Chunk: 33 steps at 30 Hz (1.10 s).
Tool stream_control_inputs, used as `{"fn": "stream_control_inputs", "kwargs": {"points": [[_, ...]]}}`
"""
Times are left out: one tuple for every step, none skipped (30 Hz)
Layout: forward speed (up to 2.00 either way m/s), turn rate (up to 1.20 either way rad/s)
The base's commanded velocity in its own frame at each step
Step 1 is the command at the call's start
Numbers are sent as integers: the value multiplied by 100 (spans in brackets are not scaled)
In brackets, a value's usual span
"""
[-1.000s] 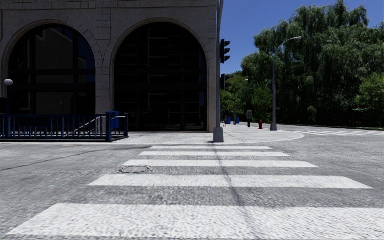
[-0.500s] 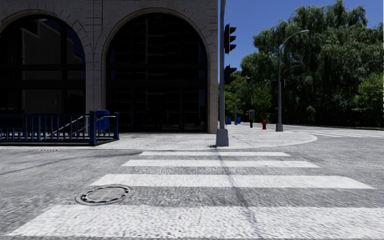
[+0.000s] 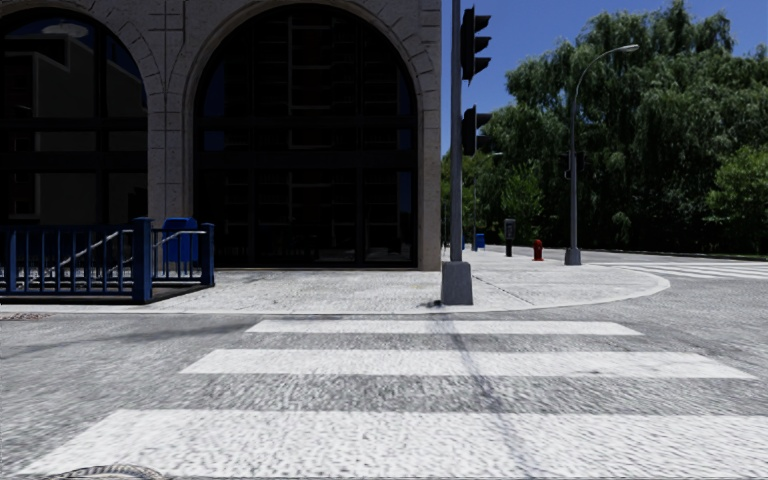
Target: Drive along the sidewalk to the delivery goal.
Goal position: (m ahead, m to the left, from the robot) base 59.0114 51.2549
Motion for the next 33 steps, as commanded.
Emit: {"fn": "stream_control_inputs", "kwargs": {"points": [[200, 0], [200, 0], [200, 0], [200, 0], [200, 0], [200, 0], [200, 0], [200, 0], [200, 0], [200, 0], [200, 0], [200, 0], [200, 0], [200, 0], [200, 0], [200, 0], [200, 0], [200, 0], [200, 0], [200, 0], [200, 0], [200, 0], [200, 0], [200, 0], [200, 0], [200, 0], [200, 0], [200, 0], [200, 0], [200, 0], [200, 0], [200, 0], [200, 0]]}}
